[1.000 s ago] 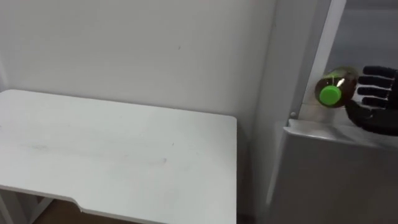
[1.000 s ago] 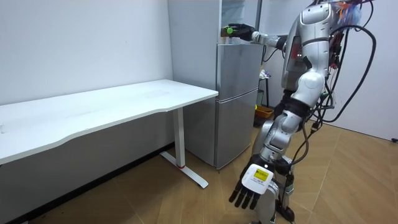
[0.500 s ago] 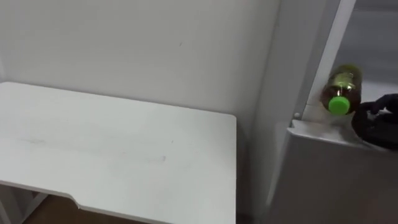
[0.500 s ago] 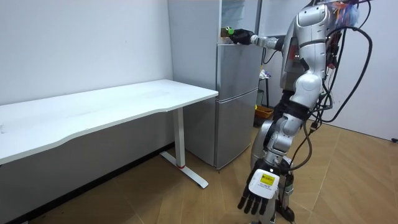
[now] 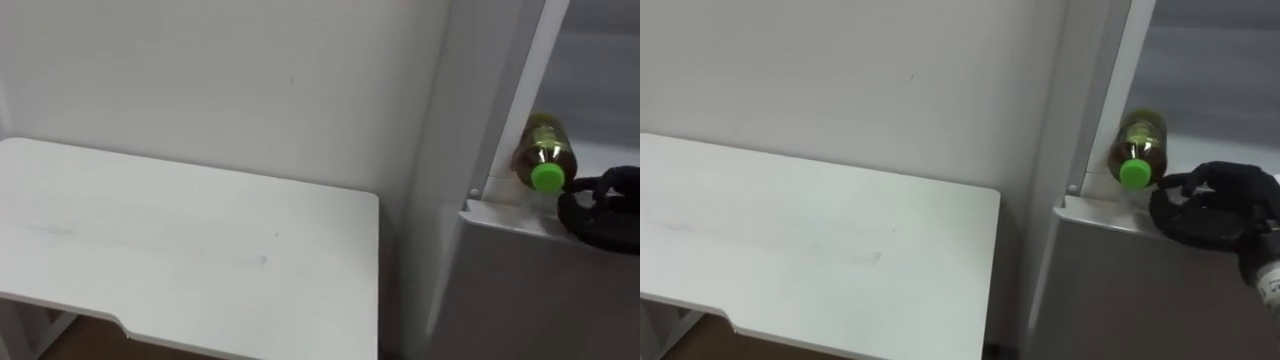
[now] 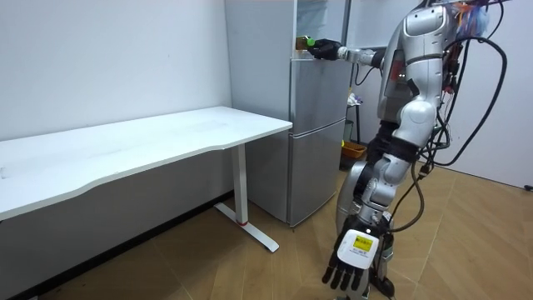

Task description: Put the bottle in the upper fridge

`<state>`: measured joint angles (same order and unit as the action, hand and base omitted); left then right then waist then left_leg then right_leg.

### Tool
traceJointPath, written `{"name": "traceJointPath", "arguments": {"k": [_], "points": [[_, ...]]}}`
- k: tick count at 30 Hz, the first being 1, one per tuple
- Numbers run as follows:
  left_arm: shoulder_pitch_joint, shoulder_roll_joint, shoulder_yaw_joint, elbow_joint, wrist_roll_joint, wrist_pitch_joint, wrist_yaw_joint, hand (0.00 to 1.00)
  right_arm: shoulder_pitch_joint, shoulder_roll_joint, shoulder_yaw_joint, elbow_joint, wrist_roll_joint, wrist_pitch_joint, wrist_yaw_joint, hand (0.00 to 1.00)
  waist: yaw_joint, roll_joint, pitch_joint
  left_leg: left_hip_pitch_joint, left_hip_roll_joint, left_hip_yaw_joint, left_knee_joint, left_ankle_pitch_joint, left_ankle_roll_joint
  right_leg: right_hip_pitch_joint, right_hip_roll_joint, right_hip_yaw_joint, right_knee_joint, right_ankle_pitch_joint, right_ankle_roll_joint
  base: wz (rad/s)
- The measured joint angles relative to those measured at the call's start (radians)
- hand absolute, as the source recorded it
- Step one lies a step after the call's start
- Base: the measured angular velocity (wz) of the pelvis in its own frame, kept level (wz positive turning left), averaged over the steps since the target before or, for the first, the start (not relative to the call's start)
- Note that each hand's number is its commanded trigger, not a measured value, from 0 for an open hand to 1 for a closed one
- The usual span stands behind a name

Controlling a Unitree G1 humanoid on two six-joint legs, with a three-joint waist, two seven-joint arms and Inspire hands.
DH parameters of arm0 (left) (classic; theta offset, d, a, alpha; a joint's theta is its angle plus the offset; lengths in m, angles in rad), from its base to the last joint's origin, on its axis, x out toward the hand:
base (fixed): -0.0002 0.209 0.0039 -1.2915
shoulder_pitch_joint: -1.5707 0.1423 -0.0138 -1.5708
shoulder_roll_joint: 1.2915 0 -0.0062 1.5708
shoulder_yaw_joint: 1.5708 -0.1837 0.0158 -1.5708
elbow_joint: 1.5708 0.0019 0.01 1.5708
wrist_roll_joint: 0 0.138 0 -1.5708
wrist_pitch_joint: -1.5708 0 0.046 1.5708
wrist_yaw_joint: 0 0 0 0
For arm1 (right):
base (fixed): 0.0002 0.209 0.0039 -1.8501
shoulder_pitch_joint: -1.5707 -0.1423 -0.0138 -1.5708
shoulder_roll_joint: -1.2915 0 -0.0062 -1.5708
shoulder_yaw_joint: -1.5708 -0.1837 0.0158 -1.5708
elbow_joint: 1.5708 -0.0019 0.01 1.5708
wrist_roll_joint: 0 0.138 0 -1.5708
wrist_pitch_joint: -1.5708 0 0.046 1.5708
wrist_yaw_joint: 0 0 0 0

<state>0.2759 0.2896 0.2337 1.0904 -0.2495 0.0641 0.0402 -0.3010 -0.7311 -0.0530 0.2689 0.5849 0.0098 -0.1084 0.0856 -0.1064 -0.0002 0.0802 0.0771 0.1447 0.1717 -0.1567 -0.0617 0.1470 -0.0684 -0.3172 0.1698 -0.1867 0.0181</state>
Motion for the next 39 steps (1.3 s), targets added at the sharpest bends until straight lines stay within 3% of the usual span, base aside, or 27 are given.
{"name": "traceJointPath", "arguments": {"k": [12, 16, 22, 25, 28, 31, 33, 39], "points": [[0.003, -0.001, -0.002, -0.001, 0.005, 0.000, -0.011, 0.00, 0.036, 0.036, -0.018, -0.137, 0.019, 0.005, -0.016, 0.00, -0.030, 0.037, -0.0024, 0.003, 0.000, 0.003, -0.001, 0.000, 0.000, -0.001, -0.001, 0.004, 0.001, 0.000, 0.000, 0.00], [0.002, -0.002, -0.001, -0.010, 0.004, 0.000, -0.005, 0.00, 0.060, 0.043, -0.064, -0.175, 0.035, 0.005, -0.050, 0.00, -0.039, 0.042, 0.0000, 0.011, -0.001, 0.003, -0.003, 0.000, 0.000, 0.002, -0.001, 0.002, 0.000, 0.000, 0.001, 0.00], [-0.006, -0.004, 0.000, -0.012, 0.005, 0.000, -0.002, 0.00, 0.176, 0.066, -0.163, -0.323, 0.029, 0.008, -0.087, 0.00, -0.055, 0.044, -0.0009, 0.001, -0.001, 0.011, -0.003, -0.001, 0.001, -0.015, -0.001, 0.013, 0.000, -0.002, 0.002, -0.05], [-0.006, -0.005, -0.002, -0.017, 0.005, -0.002, -0.003, 0.00, 0.235, 0.099, -0.187, -0.388, 0.006, 0.004, -0.104, 0.00, -0.065, 0.050, 0.0007, 0.001, -0.001, 0.018, -0.003, -0.003, 0.003, -0.019, -0.001, 0.019, -0.001, -0.002, 0.002, -0.05], [-0.004, -0.009, -0.002, -0.044, 0.005, -0.002, -0.004, 0.00, 0.281, 0.159, -0.206, -0.434, -0.002, 0.004, -0.125, 0.00, -0.066, 0.059, 0.0007, 0.001, -0.001, 0.027, -0.003, -0.004, 0.004, -0.024, -0.001, 0.031, 0.002, -0.002, 0.003, -0.10], [-0.009, -0.018, -0.002, -0.048, 0.005, -0.005, -0.006, 0.00, 0.294, 0.193, -0.206, -0.469, -0.001, 0.004, -0.133, 0.00, -0.069, 0.083, -0.0024, 0.002, 0.000, 0.043, -0.006, -0.006, 0.005, -0.028, -0.002, 0.048, 0.004, -0.001, 0.005, -0.14], [-0.009, -0.025, -0.002, -0.048, 0.004, -0.010, -0.002, 0.00, 0.300, 0.206, -0.206, -0.508, -0.002, 0.005, -0.138, 0.00, -0.078, 0.091, 0.0000, 0.001, -0.001, 0.047, -0.006, -0.006, 0.005, -0.029, -0.002, 0.052, 0.007, -0.001, 0.005, -0.07], [-0.009, -0.080, -0.001, -0.080, 0.006, -0.032, -0.013, 0.00, 0.324, 0.271, -0.231, -0.586, 0.003, 0.001, -0.126, 0.00, -0.083, 0.095, 0.0009, 0.000, -0.001, 0.062, -0.003, -0.005, 0.005, -0.051, -0.004, 0.068, 0.016, -0.003, 0.007, -0.07]]}}
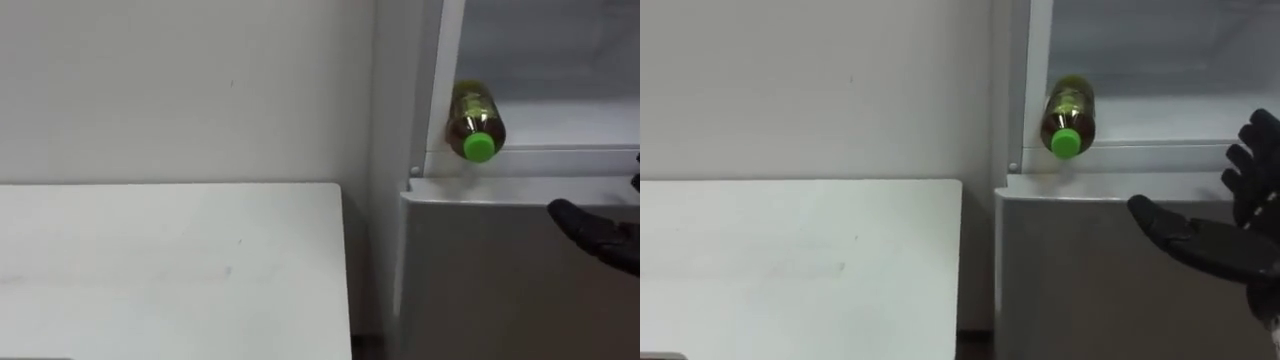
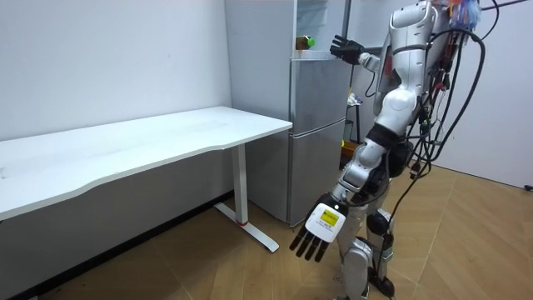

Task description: Put the bottle in the upper fridge

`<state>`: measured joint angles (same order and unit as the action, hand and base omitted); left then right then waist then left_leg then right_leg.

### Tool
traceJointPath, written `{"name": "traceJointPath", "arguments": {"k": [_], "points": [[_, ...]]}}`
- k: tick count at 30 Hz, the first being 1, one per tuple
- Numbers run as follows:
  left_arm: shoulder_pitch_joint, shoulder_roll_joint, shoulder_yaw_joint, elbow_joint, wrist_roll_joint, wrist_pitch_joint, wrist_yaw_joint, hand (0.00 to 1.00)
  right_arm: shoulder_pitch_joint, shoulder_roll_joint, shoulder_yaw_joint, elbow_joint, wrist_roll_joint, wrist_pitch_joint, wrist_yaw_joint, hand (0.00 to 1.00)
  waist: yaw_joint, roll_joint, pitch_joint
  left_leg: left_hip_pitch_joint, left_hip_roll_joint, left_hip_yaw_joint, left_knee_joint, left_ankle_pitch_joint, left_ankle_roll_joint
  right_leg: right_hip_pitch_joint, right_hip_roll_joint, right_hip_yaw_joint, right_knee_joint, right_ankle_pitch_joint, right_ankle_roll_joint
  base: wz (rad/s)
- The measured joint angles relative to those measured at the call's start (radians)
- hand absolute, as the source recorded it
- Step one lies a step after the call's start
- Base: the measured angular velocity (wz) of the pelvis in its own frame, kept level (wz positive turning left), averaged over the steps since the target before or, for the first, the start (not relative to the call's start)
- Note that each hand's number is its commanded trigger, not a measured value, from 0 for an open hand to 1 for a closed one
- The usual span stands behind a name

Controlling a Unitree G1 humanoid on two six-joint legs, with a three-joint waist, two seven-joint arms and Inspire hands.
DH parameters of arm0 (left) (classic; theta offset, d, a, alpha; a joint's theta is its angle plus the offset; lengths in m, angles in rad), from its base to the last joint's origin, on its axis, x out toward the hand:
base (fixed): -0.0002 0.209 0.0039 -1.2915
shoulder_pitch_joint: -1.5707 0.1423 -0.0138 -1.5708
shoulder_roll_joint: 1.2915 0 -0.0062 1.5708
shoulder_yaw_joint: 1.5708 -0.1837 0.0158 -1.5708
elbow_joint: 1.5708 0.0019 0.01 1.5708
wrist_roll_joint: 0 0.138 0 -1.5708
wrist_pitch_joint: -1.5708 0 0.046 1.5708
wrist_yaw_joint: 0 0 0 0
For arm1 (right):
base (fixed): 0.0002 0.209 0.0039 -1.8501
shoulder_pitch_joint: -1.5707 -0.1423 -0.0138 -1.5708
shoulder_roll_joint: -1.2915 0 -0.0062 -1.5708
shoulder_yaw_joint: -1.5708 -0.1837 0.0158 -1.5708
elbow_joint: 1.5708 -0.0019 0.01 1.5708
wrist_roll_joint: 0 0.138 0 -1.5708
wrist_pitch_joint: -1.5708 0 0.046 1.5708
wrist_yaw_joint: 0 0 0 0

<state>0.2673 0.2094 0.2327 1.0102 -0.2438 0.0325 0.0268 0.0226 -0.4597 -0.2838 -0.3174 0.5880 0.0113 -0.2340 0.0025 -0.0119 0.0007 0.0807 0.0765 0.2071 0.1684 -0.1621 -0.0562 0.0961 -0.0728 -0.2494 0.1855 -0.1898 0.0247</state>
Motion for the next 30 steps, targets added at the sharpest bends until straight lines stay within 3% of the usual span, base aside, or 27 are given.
{"name": "traceJointPath", "arguments": {"k": [9, 15, 16, 18, 24, 27, 29, 30], "points": [[0.035, -0.014, -0.001, -0.009, 0.011, -0.038, -0.008, 0.00, 0.105, 0.067, -0.025, -0.119, 0.126, -0.032, 0.047, 0.00, -0.011, -0.004, -0.0025, 0.001, 0.000, 0.013, 0.000, -0.004, 0.002, -0.009, 0.001, 0.019, 0.001, -0.001, 0.001, -0.06], [0.046, -0.028, -0.027, -0.007, 0.021, -0.056, -0.009, 0.00, 0.213, 0.187, -0.023, -0.116, 0.043, -0.089, 0.038, 0.00, -0.023, 0.021, -0.0005, 0.005, 0.002, 0.022, 0.004, -0.016, 0.002, -0.010, 0.003, 0.030, 0.003, -0.001, 0.002, -0.05], [0.056, -0.031, -0.031, -0.007, 0.022, -0.073, -0.009, 0.00, 0.248, 0.203, -0.022, -0.112, 0.041, -0.091, 0.030, 0.00, -0.025, 0.024, 0.0003, 0.004, 0.002, 0.026, 0.004, -0.017, 0.002, -0.012, 0.003, 0.031, 0.002, -0.001, 0.003, -0.07], [0.071, -0.031, -0.030, 0.014, 0.041, -0.111, -0.006, 0.00, 0.305, 0.230, -0.021, -0.033, -0.003, -0.142, 0.026, 0.00, -0.029, 0.034, -0.0010, 0.002, 0.006, 0.036, 0.020, -0.026, 0.001, -0.012, 0.004, 0.038, 0.004, -0.002, 0.004, -0.12], [0.144, -0.039, -0.032, 0.032, 0.063, -0.156, 0.012, 0.00, 0.379, 0.284, -0.020, 0.115, -0.075, -0.157, -0.041, 0.00, -0.041, 0.043, -0.0041, 0.001, 0.010, 0.068, 0.037, -0.048, 0.003, -0.037, 0.002, 0.068, 0.037, -0.017, 0.010, -0.16], [0.166, -0.039, -0.045, 0.032, 0.092, -0.165, 0.011, 0.00, 0.395, 0.288, -0.015, 0.127, -0.083, -0.201, -0.101, 0.00, -0.040, 0.041, -0.0036, 0.002, 0.010, 0.084, 0.040, -0.050, 0.004, -0.044, 0.002, 0.086, 0.037, -0.017, 0.011, -0.15], [0.166, -0.039, -0.053, 0.032, 0.101, -0.184, 0.011, 0.00, 0.398, 0.288, -0.014, 0.174, -0.090, -0.261, -0.139, 0.00, -0.045, 0.038, -0.0025, 0.005, 0.010, 0.084, 0.045, -0.053, 0.004, -0.040, 0.002, 0.088, 0.034, -0.018, 0.012, 0.00], [0.166, -0.039, -0.054, 0.032, 0.099, -0.190, 0.011, 0.00, 0.403, 0.288, -0.013, 0.188, -0.090, -0.271, -0.149, 0.00, -0.046, 0.038, -0.0017, 0.006, 0.010, 0.085, 0.045, -0.054, 0.004, -0.040, 0.002, 0.088, 0.035, -0.018, 0.012, 0.00]]}}
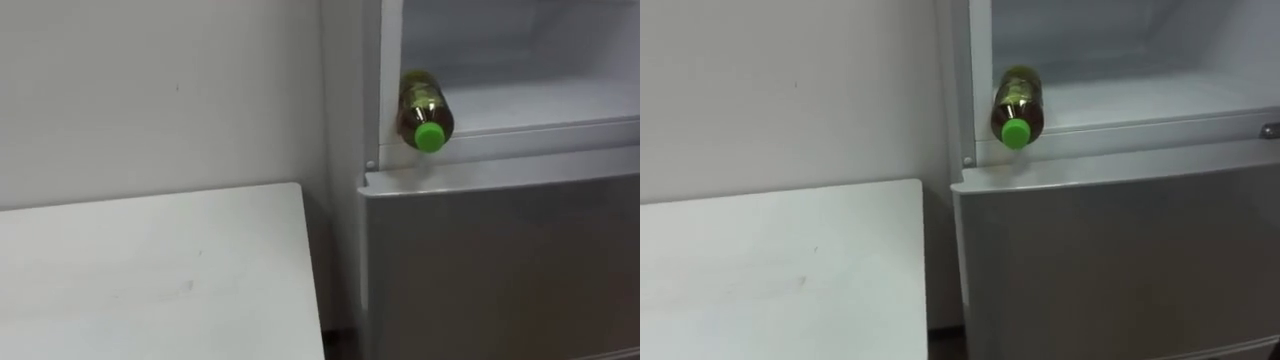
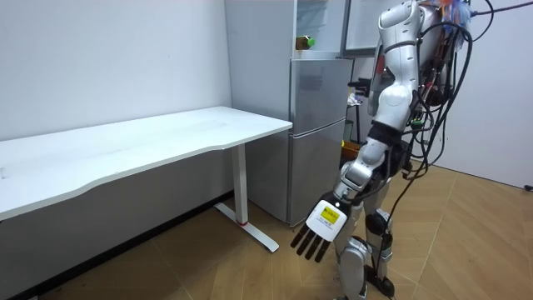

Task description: Put the bottle in the upper fridge

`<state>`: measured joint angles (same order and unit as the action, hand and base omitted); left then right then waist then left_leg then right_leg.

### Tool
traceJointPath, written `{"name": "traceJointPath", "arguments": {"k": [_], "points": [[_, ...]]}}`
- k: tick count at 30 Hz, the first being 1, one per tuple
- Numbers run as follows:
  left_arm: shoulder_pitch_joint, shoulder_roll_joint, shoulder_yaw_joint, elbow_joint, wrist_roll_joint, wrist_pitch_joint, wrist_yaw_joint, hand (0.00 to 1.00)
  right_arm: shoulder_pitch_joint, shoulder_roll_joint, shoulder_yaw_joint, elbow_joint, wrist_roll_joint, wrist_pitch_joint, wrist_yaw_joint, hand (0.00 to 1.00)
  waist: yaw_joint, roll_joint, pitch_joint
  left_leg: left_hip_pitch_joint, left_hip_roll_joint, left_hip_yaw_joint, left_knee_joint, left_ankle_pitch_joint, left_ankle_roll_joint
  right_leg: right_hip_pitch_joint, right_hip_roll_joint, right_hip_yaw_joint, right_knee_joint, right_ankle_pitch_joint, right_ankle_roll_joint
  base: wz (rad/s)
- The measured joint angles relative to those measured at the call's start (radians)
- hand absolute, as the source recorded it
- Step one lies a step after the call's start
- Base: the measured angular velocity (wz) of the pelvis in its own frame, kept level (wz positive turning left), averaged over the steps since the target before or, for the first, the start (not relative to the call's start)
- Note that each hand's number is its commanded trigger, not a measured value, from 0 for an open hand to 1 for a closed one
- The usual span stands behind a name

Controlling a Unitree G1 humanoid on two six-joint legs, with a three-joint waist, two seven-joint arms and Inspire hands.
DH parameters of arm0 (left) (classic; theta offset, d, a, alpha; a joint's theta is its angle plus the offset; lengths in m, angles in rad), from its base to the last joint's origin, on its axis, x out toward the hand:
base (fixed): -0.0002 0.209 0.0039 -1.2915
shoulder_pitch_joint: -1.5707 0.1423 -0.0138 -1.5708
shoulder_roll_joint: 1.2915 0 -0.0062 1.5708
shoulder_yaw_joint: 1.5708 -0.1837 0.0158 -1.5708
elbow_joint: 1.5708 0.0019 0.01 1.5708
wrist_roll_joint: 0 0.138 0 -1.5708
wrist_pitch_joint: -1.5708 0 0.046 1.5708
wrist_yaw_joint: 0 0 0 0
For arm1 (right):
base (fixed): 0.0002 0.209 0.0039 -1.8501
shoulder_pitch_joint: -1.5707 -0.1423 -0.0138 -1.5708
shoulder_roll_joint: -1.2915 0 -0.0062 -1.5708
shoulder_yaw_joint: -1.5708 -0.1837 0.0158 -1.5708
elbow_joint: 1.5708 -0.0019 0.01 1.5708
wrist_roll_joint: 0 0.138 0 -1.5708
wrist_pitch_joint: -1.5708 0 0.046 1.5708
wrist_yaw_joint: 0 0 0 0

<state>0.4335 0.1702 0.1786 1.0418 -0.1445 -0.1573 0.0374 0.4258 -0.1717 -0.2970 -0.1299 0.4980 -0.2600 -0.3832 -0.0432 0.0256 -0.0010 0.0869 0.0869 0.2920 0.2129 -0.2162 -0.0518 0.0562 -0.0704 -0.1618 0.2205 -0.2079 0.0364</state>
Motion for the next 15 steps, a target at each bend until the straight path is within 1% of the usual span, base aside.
{"name": "traceJointPath", "arguments": {"k": [2, 4, 5, 6, 8, 10, 13, 15], "points": [[0.000, 0.000, -0.014, -0.002, 0.000, -0.014, 0.001, 0.00, 0.030, 0.000, 0.004, 0.056, 0.000, -0.021, -0.041, 0.00, 0.000, -0.002, 0.0007, 0.005, 0.000, 0.007, -0.002, -0.001, 0.000, -0.001, 0.000, 0.007, 0.003, 0.000, 0.000, -0.09], [0.000, 0.000, -0.026, -0.002, 0.000, -0.015, 0.001, 0.00, 0.045, 0.002, 0.008, 0.094, 0.000, -0.022, -0.075, 0.00, -0.004, 0.000, 0.0008, 0.008, 0.000, 0.011, -0.005, -0.003, 0.000, -0.004, 0.000, 0.013, 0.006, -0.001, 0.001, -0.10], [0.000, 0.001, -0.026, -0.002, 0.000, -0.018, 0.002, 0.00, 0.054, 0.004, 0.009, 0.126, 0.000, -0.030, -0.097, 0.00, -0.008, 0.004, 0.0012, 0.010, 0.000, 0.013, -0.009, -0.004, 0.001, -0.004, 0.001, 0.015, 0.006, -0.002, 0.002, 0.00], [0.000, 0.002, -0.026, -0.003, 0.000, -0.019, 0.002, 0.00, 0.059, 0.005, 0.009, 0.143, 0.000, -0.031, -0.107, 0.00, -0.009, 0.002, -0.0002, 0.011, 0.000, 0.013, -0.009, -0.005, 0.000, -0.004, 0.001, 0.015, 0.006, -0.002, 0.002, 0.00], [-0.001, 0.004, -0.027, -0.004, -0.002, -0.023, 0.008, 0.00, 0.063, 0.008, 0.012, 0.259, 0.000, -0.049, -0.155, 0.00, -0.010, -0.001, -0.0012, 0.013, 0.000, 0.013, -0.013, -0.006, 0.000, -0.003, 0.001, 0.015, 0.007, -0.002, 0.003, 0.00], [-0.002, 0.002, -0.027, -0.002, -0.002, -0.023, 0.008, 0.00, 0.063, 0.012, 0.012, 0.324, 0.002, -0.044, -0.195, 0.00, -0.010, -0.002, -0.0011, 0.013, -0.001, 0.013, -0.016, -0.006, 0.000, -0.005, 0.000, 0.015, 0.016, -0.002, 0.003, 0.00], [-0.002, 0.003, -0.026, -0.001, -0.002, -0.023, 0.000, 0.00, 0.058, 0.014, 0.006, 0.336, 0.009, -0.046, -0.259, 0.00, -0.013, -0.003, -0.0004, 0.013, -0.004, 0.013, -0.017, -0.005, 0.001, -0.009, -0.003, 0.015, 0.017, -0.007, 0.005, 0.00], [0.003, 0.004, -0.026, 0.000, -0.005, -0.023, -0.003, 0.00, 0.044, 0.012, -0.004, 0.357, 0.013, -0.048, -0.291, 0.00, -0.020, -0.014, -0.0009, 0.011, -0.007, 0.010, -0.016, -0.006, 0.001, -0.011, -0.005, 0.013, 0.018, -0.011, 0.006, 0.04]]}}
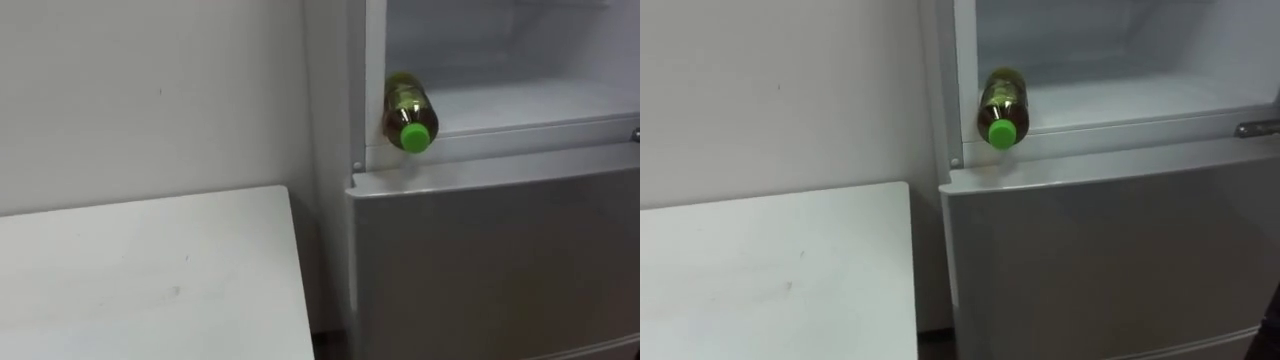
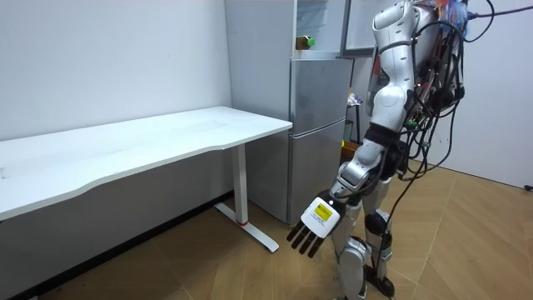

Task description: Put the bottle in the upper fridge

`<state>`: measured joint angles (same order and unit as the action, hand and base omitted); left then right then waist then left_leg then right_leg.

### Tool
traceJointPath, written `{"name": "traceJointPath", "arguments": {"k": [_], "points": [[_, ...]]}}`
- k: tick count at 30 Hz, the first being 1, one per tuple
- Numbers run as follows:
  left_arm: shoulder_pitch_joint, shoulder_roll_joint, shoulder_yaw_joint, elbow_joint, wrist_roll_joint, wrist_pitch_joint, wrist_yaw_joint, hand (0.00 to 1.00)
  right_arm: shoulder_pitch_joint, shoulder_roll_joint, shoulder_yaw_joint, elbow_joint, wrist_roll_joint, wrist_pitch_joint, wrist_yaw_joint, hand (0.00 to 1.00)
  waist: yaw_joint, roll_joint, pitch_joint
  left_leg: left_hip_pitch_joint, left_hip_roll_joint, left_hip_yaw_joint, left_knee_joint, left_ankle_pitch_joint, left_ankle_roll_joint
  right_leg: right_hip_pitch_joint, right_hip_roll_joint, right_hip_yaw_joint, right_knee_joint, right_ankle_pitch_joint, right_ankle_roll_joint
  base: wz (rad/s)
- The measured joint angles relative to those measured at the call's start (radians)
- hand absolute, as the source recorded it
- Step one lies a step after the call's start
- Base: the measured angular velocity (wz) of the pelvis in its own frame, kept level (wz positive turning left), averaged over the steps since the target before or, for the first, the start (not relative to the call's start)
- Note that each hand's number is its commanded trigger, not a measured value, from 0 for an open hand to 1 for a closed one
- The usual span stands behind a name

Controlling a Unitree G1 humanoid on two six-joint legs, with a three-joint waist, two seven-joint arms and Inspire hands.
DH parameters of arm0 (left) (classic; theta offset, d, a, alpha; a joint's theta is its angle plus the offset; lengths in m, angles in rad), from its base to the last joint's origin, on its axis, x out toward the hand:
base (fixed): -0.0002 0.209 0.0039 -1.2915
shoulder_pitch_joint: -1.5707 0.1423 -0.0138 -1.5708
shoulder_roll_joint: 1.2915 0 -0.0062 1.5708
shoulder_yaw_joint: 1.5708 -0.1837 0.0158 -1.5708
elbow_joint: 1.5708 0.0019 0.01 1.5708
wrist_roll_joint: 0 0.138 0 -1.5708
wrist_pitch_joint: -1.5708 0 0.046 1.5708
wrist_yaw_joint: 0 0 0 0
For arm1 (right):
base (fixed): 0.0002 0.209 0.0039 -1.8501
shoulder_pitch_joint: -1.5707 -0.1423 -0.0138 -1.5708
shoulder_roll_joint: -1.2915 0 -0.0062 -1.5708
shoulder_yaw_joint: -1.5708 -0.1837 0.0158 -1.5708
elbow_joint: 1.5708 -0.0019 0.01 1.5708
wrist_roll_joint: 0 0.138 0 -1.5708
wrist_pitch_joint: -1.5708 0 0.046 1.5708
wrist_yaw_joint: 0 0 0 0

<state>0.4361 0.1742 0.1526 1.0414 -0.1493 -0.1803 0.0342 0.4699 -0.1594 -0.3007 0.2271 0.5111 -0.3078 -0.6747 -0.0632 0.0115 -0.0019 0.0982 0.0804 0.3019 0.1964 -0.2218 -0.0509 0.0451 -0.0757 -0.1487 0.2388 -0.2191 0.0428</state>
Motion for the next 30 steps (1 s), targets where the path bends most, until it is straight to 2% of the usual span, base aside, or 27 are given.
{"name": "traceJointPath", "arguments": {"k": [4, 7, 11, 13, 16, 18, 24, 26, 30], "points": [[0.022, 0.002, 0.002, 0.000, -0.002, 0.000, -0.002, 0.00, -0.012, 0.000, -0.011, 0.004, 0.009, -0.001, -0.059, 0.00, -0.009, -0.016, 0.0007, 0.001, -0.001, 0.000, 0.002, -0.001, 0.001, 0.005, -0.001, -0.002, -0.004, -0.001, 0.001, 0.01], [0.023, 0.005, 0.004, 0.000, -0.001, 0.000, -0.006, 0.00, -0.036, -0.004, -0.073, 0.004, 0.062, -0.010, -0.113, 0.00, -0.015, -0.023, 0.0002, 0.002, -0.005, 0.000, 0.001, -0.001, 0.002, 0.005, -0.005, -0.003, -0.005, -0.003, 0.004, 0.00], [0.023, 0.018, 0.011, -0.002, -0.002, -0.001, -0.008, 0.00, -0.057, -0.041, -0.131, 0.004, 0.117, -0.022, -0.184, 0.00, -0.022, -0.036, 0.0002, 0.002, -0.008, 0.000, -0.001, -0.002, 0.002, 0.003, -0.009, -0.003, -0.001, -0.006, 0.006, 0.00], [0.023, 0.026, 0.012, -0.006, 0.003, -0.001, -0.014, 0.00, -0.058, -0.046, -0.164, -0.010, 0.115, -0.022, -0.198, 0.00, -0.031, -0.041, -0.0005, 0.001, -0.008, -0.003, 0.000, -0.002, 0.002, 0.004, -0.009, -0.005, -0.001, -0.007, 0.006, 0.02], [0.025, 0.028, 0.022, -0.003, 0.007, -0.001, -0.026, 0.00, -0.081, -0.054, -0.232, -0.082, 0.111, -0.027, -0.239, 0.00, -0.042, -0.045, -0.0001, 0.000, -0.009, -0.003, 0.000, -0.002, 0.002, 0.004, -0.009, -0.005, 0.000, -0.009, 0.007, 0.01], [0.025, 0.029, 0.023, -0.003, 0.007, -0.001, -0.027, 0.00, -0.085, -0.080, -0.263, -0.107, 0.112, -0.043, -0.271, 0.00, -0.041, -0.050, -0.0004, 0.000, -0.009, -0.004, 0.001, -0.002, 0.002, 0.003, -0.009, -0.005, 0.000, -0.010, 0.007, 0.00], [0.026, 0.031, 0.023, -0.001, 0.015, -0.001, -0.029, 0.00, -0.098, -0.098, -0.312, -0.205, 0.092, -0.053, -0.322, 0.00, -0.041, -0.051, -0.0002, -0.006, -0.009, -0.003, 0.000, -0.002, 0.002, -0.005, -0.009, -0.007, 0.002, -0.010, 0.007, 0.00], [0.026, 0.031, 0.041, 0.008, 0.034, 0.000, -0.030, 0.00, -0.099, -0.123, -0.316, -0.214, 0.063, -0.057, -0.336, 0.00, -0.037, -0.052, -0.0008, -0.008, -0.009, -0.003, -0.001, -0.001, 0.002, -0.009, -0.009, -0.007, 0.005, -0.010, 0.006, 0.00], [0.027, 0.031, 0.060, 0.009, 0.048, 0.000, -0.030, 0.00, -0.100, -0.128, -0.326, -0.282, -0.010, -0.058, -0.343, 0.00, -0.038, -0.055, -0.0009, -0.005, -0.009, -0.001, 0.000, -0.001, 0.002, -0.012, -0.009, -0.005, 0.014, -0.014, 0.005, 0.00]]}}
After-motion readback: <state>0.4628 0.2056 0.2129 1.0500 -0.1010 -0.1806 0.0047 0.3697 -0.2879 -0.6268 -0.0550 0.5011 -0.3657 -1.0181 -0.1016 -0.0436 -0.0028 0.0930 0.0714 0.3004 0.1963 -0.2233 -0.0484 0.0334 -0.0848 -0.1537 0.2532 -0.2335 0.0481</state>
